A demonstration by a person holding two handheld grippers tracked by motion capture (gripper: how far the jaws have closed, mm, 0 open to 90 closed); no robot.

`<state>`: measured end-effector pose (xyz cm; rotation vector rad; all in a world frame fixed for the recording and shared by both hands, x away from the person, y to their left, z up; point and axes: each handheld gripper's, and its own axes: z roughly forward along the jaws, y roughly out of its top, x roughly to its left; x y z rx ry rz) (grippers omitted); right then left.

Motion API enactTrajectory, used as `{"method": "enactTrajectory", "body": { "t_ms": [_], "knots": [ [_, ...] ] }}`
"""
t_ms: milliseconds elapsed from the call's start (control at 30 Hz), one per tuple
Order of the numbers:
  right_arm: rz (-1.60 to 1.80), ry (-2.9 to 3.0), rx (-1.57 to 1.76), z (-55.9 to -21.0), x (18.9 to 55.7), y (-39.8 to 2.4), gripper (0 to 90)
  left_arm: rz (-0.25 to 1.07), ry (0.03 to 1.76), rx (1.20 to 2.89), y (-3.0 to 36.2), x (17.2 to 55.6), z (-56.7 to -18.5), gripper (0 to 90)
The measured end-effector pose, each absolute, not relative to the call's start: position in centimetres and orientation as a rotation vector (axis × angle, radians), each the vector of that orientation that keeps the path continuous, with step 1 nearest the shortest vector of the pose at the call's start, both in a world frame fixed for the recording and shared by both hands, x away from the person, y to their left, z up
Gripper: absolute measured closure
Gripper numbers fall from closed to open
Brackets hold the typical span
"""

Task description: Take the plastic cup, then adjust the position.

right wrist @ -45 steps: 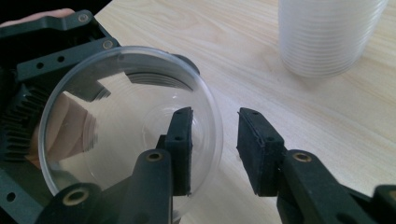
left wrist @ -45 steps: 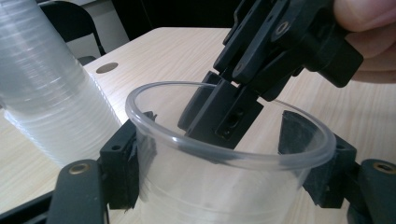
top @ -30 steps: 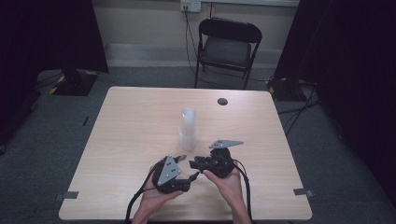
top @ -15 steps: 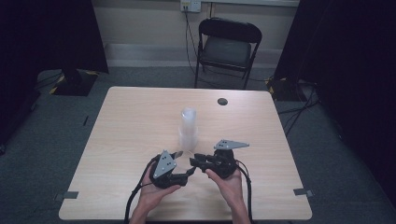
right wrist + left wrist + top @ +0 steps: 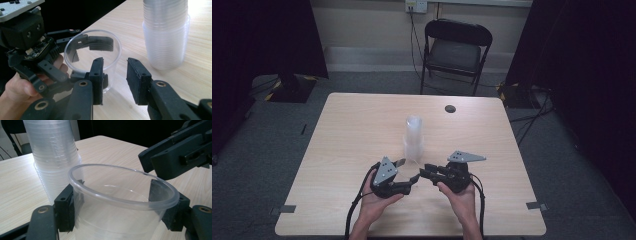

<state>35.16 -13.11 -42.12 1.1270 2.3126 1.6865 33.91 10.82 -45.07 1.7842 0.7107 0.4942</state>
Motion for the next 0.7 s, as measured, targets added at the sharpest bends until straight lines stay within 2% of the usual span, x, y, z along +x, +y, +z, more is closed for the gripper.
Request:
{"method": "enactTrajectory", "body": {
  "t_ms": [300, 700],
  "knots": [
    [1.686, 2.278, 1.139, -42.6, 34.8, -13.8, 63.5, 0.478, 0.741, 1.764, 11.5, 34.2, -44.9, 28.4],
    [1.682, 2.208, 1.13, -43.3, 33.4, -15.4, 62.9, 0.524, 0.767, 1.736, 12.6, 34.7, -44.3, 28.6]
  ]
}}
